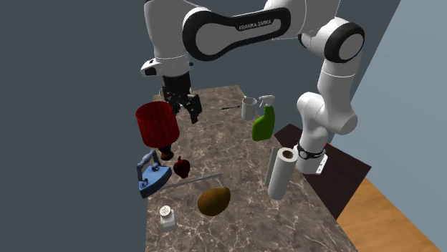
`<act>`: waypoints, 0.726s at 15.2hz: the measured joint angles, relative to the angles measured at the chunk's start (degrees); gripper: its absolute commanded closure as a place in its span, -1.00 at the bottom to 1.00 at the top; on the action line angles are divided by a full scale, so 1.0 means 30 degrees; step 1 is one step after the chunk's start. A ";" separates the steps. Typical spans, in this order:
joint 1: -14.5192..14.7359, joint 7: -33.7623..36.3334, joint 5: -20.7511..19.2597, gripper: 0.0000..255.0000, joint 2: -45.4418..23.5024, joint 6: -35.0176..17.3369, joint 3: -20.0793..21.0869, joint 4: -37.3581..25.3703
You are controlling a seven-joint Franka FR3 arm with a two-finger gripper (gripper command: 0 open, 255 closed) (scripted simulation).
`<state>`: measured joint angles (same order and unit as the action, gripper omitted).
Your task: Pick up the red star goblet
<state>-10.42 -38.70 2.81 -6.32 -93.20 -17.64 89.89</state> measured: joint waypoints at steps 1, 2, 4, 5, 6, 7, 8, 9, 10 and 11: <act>-0.0241 -0.0359 0.0275 -1.00 -0.0816 0.0240 -0.0132 -0.1010; -0.0452 -0.0561 0.0620 -1.00 -0.1869 0.0668 -0.0189 -0.2465; -0.1011 -0.1108 0.1166 -1.00 -0.3459 0.1163 -0.0327 -0.4495; -0.1352 -0.1376 0.1457 -1.00 -0.4347 0.1615 -0.0375 -0.5801; -0.1466 -0.1480 0.1552 -1.00 -0.4636 0.1628 -0.0383 -0.6089; -0.1490 -0.1525 0.1578 -1.00 -0.4712 0.1495 -0.0381 -0.6031; -0.1470 -0.1533 0.1581 -1.00 -0.4714 0.1272 -0.0373 -0.5814; -0.1436 -0.1542 0.1570 -1.00 -0.4674 0.0961 -0.0366 -0.5464; -0.1443 -0.1593 0.1572 -1.00 -0.4672 0.0705 -0.0372 -0.5205; -0.1424 -0.1599 0.1572 -1.00 -0.4670 0.0463 -0.0367 -0.4961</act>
<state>-14.69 -43.50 7.53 -20.33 -91.81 -18.74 75.01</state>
